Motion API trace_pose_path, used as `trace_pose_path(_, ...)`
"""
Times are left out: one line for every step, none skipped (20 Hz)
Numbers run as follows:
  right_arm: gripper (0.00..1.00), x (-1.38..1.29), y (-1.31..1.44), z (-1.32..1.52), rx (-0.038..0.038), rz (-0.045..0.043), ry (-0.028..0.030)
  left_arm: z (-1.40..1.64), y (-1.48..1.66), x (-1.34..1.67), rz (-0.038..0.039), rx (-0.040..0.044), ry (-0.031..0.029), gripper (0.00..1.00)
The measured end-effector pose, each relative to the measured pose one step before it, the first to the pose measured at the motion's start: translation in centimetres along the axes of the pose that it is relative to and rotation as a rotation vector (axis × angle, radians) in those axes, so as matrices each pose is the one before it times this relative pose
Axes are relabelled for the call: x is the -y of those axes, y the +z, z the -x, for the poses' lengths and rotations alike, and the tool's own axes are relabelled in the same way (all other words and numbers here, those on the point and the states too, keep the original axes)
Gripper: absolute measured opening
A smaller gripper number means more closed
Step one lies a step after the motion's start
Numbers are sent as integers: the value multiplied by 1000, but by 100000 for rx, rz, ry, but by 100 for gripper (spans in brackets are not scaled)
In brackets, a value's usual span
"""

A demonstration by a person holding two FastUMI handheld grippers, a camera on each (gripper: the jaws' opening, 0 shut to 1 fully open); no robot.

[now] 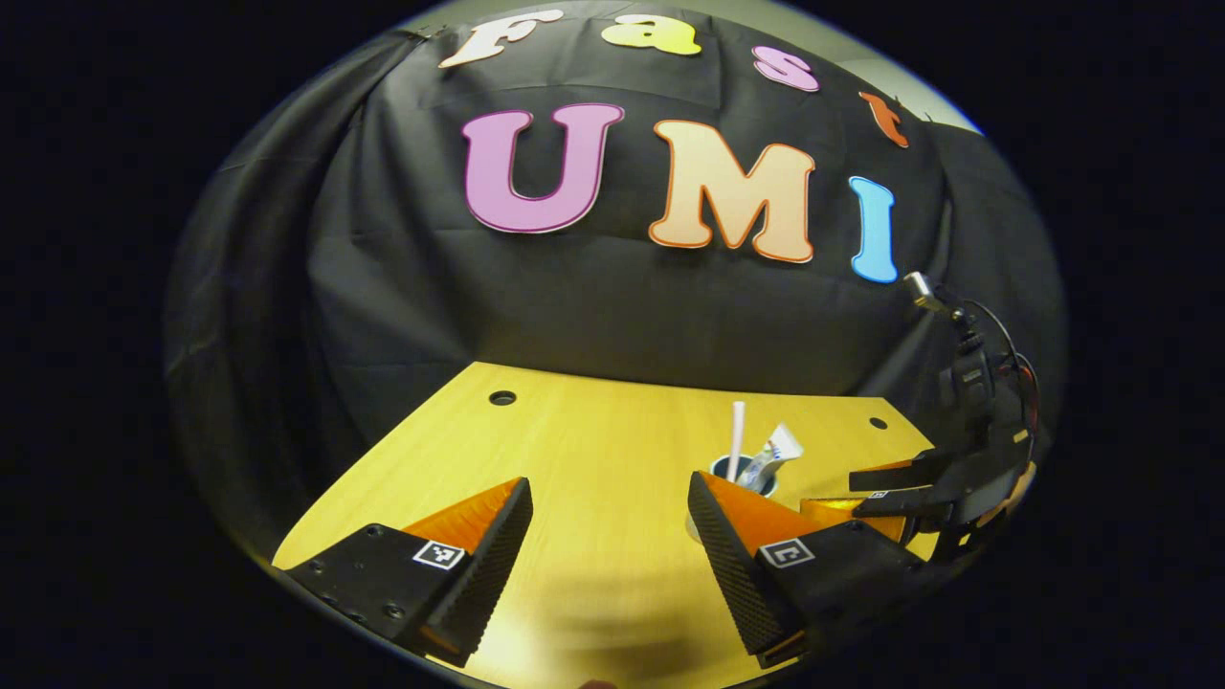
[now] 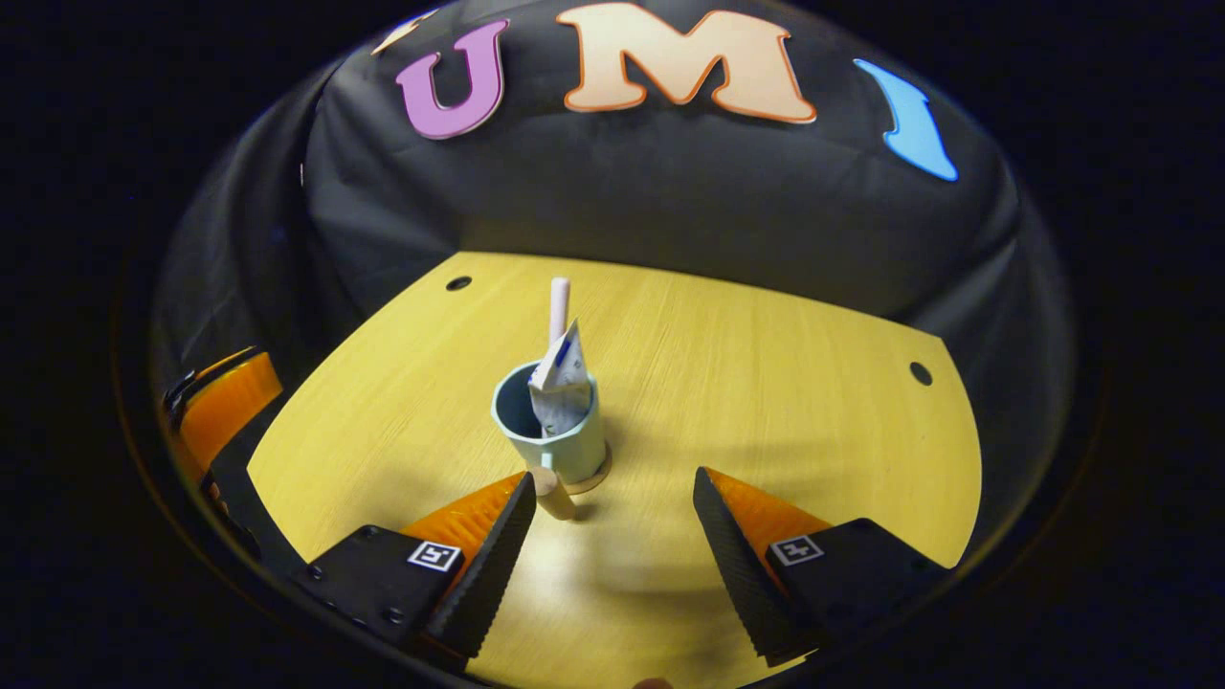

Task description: Put the toothbrush and toothpaste on the desktop into the cup, then pick up the cup and place it on the coaster on the desktop.

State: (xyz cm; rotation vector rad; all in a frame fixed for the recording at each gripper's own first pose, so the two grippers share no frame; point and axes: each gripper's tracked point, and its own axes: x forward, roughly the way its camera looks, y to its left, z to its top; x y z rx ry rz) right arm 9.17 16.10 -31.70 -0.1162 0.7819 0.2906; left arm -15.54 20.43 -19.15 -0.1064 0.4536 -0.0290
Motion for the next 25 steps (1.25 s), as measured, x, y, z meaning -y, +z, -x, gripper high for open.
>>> trace_pose_path(99,810,770,884,4803,-989,-825,-226,252,1014,-132,181,-1438,95)
trace_pose_path(99,829,1078,928,5479,-1022,-1054,-188,432,1001,-102,642,-1610,95)
trace_pose_path(100,806,1214,1138,5998,-1004,-1189,-31,344,948,-408,871,-1298,95)
trace_pose_path(99,838,1543,1164,6654,-1090,-1404,-146,484,920,-571,1055,-1256,95)
trace_pose_path(99,975,1711,1089,6919,-927,-1759,-45,639,937,-660,1392,-1035,95)
trace_pose_path(100,1087,1436,817,6813,-982,-2336,-73,665,750,-796,1634,-610,95)
trace_pose_path(100,1334,1882,1017,7280,176,-3925,-11,847,599,-726,2642,-40,95)
trace_pose_path(100,1575,1695,741,5982,876,-4219,-21,765,622,-360,2278,-312,95)
trace_pose_path(100,1140,1480,709,5386,756,-3062,-149,615,683,-246,1685,-500,94)
trace_pose_path(100,1066,1402,375,4509,58,-2159,-67,535,622,42,1451,-575,94)
trace_pose_path(100,450,872,367,2966,-546,-1124,-16,548,441,106,1412,-134,95)
trace_pose_path(100,656,1009,477,2569,-925,-980,-27,627,323,149,1790,65,95)
trace_pose_path(100,594,578,526,1378,-835,-983,31,699,31,317,2039,1078,95)
trace_pose_path(100,661,202,4,683,-402,-1098,95,649,113,376,1796,140,95)
trace_pose_path(100,606,201,106,302,-162,-1136,-28,156,254,19,350,223,94)
trace_pose_path(100,239,63,150,-34,33,-644,-72,232,130,72,482,-427,94)
trace_pose_path(100,-20,229,158,935,-329,-235,1,231,171,-53,517,-60,94)
trace_pose_path(100,323,448,137,776,-836,-359,76,206,58,-56,86,-160,95)
trace_pose_path(100,271,472,144,823,-896,-84,140,205,64,116,629,-82,94)
trace_pose_path(100,129,120,38,538,-702,-267,158,260,2,18,532,-20,94)
trace_pose_path(100,161,160,0,573,243,-1249,125,418,-71,-110,1030,309,94)
trace_pose_path(100,50,88,0,750,-59,-626,104,279,-75,-273,541,-145,94)
trace_pose_path(100,43,429,88,421,-239,125,183,150,-17,-230,381,180,94)
trace_pose_path(100,-86,380,189,645,-545,125,132,144,-104,-64,597,-73,94)
trace_pose_path(100,66,344,75,972,-174,-149,80,301,-77,179,744,185,94)
